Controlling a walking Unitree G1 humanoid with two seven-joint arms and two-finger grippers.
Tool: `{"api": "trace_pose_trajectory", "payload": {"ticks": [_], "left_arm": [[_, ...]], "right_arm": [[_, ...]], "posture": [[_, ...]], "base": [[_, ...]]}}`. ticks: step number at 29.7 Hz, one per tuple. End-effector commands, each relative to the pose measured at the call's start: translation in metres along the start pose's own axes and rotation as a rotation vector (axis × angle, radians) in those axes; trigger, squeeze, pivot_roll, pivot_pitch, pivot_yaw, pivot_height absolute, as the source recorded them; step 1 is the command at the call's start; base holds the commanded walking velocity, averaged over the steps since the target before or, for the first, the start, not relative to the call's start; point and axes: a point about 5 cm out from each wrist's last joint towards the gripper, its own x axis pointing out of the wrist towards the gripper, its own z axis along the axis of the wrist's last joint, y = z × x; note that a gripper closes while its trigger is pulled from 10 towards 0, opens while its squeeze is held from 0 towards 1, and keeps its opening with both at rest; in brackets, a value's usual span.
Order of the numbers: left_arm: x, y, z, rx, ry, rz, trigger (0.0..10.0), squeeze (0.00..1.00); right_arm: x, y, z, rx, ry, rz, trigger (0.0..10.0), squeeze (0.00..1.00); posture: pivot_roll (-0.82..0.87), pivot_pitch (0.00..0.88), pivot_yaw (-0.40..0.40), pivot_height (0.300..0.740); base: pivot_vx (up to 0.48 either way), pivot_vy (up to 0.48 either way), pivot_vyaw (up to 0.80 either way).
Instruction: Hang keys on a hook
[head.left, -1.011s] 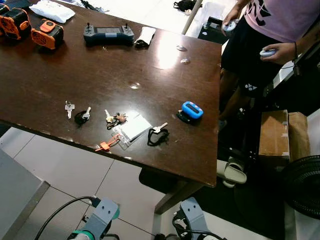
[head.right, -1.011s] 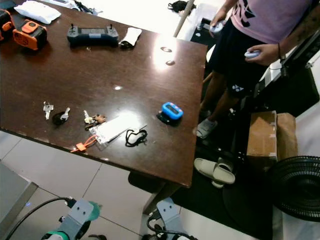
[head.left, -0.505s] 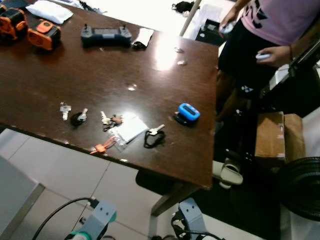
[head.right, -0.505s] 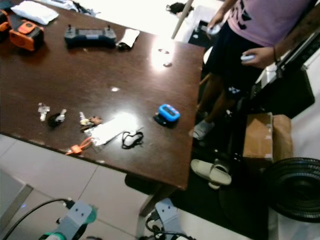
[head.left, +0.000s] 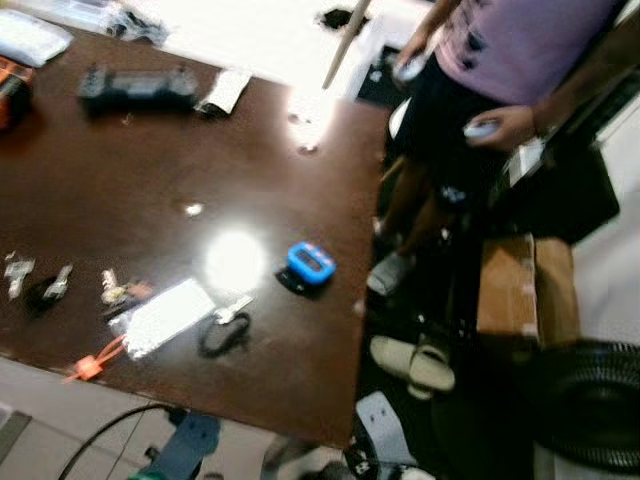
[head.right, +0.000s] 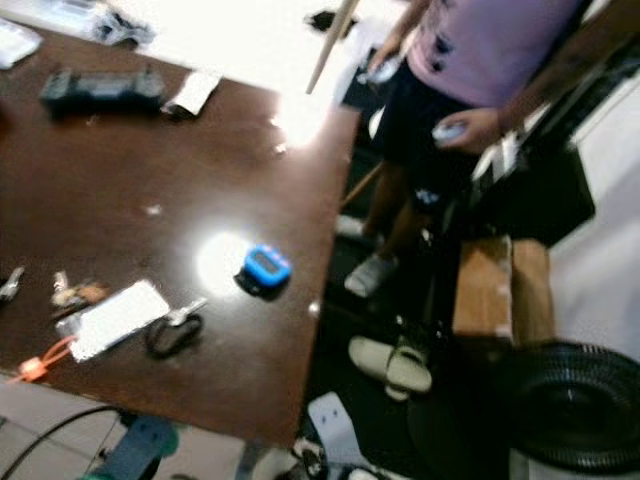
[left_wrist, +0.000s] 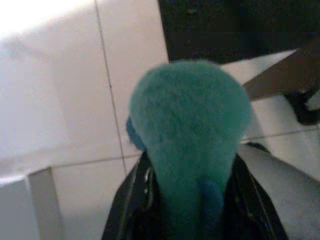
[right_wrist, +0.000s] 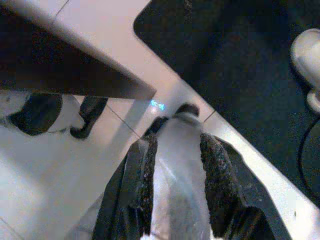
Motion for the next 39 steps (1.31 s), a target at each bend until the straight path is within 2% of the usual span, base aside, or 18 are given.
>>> {"api": "trace_pose_trajectory", "payload": {"ticks": [1,15,39], "left_arm": [[-0.0006,-0.0095,-0.0019,-0.001,0.007,-0.025,10.0,0.0],[-0.0012,-0.0097,-0.0035,0.002,0.007,-0.024,10.0,0.0],[-0.0008,-0.0075,-0.0016,-0.003,-0.007,-0.004,10.0,0.0]], "right_arm": [[-0.0031,-0.0034,-0.0073,0.011,0.023,-0.012,10.0,0.0],[-0.0035,-0.0019,-0.0088,0.007,0.022,-0.008,10.0,0.0],[-0.0027,-0.0016,-0.0072,0.003,0.024,-0.005,10.0,0.0]], "posture": [[0.05,0.136,-0.077,0.74],[0.05,0.137,-0.074,0.74],[0.06,0.136,-0.072,0.74]], "base": [[0.0,0.0,0.0],[0.0,0.0,0.0],[-0.305,0.0,0.0]]}}
